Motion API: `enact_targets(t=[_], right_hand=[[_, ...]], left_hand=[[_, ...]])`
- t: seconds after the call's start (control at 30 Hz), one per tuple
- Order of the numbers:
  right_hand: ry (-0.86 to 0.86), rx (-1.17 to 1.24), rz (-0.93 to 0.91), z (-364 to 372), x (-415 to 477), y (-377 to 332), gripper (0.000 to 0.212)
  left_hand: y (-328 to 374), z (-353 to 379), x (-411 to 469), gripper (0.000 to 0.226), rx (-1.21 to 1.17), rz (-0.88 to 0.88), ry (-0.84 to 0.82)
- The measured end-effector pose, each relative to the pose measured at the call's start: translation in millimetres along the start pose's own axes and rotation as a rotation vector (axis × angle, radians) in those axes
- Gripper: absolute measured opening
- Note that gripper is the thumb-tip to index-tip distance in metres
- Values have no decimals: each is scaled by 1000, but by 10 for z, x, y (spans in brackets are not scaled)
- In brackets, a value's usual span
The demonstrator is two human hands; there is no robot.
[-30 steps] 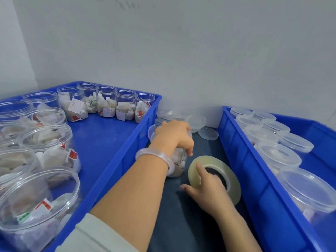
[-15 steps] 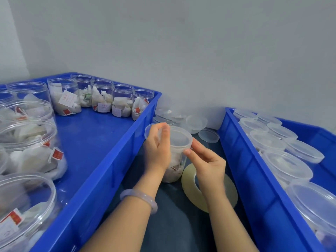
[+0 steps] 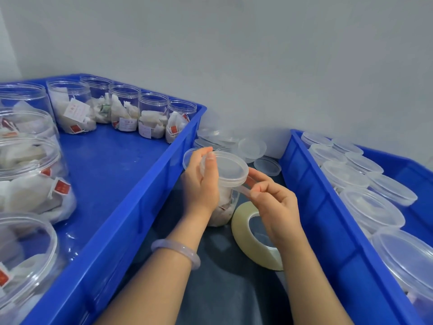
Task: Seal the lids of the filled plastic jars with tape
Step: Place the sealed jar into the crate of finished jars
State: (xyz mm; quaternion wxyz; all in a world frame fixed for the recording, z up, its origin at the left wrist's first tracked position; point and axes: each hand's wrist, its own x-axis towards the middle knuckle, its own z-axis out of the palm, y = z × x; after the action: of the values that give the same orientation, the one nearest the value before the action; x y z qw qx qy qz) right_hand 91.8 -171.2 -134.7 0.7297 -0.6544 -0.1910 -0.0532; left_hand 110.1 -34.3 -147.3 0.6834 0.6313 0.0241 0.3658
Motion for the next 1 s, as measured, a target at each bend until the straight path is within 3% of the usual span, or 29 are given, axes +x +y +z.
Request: enact_targets(t=[0.1,0.4,0.6,0.67,0.73,0.83,1.0], right_hand=[[-31,34,40,-48,20,1,26],[216,-119,1,84,126,165,15],[419,88,109,141,201,198,13],[397,176,130,267,281,84,30],[372,92,71,481,330,45,31],[501,-119,-75,675,330,45,23],[412,-103,-82,577,345,73,25]], left_hand=[[-2,2,8,48,-3,-2,-7],[-7,-15,20,49,12,-1,-17],[-1,17,15,46,30,33,-27],[0,28,14,45,11,35,-29],[-10,21,24,40,-9,31,-54],[10,-24,92,26,-38,-54,-133],[83,-86,275,28,-195,-393,-377]])
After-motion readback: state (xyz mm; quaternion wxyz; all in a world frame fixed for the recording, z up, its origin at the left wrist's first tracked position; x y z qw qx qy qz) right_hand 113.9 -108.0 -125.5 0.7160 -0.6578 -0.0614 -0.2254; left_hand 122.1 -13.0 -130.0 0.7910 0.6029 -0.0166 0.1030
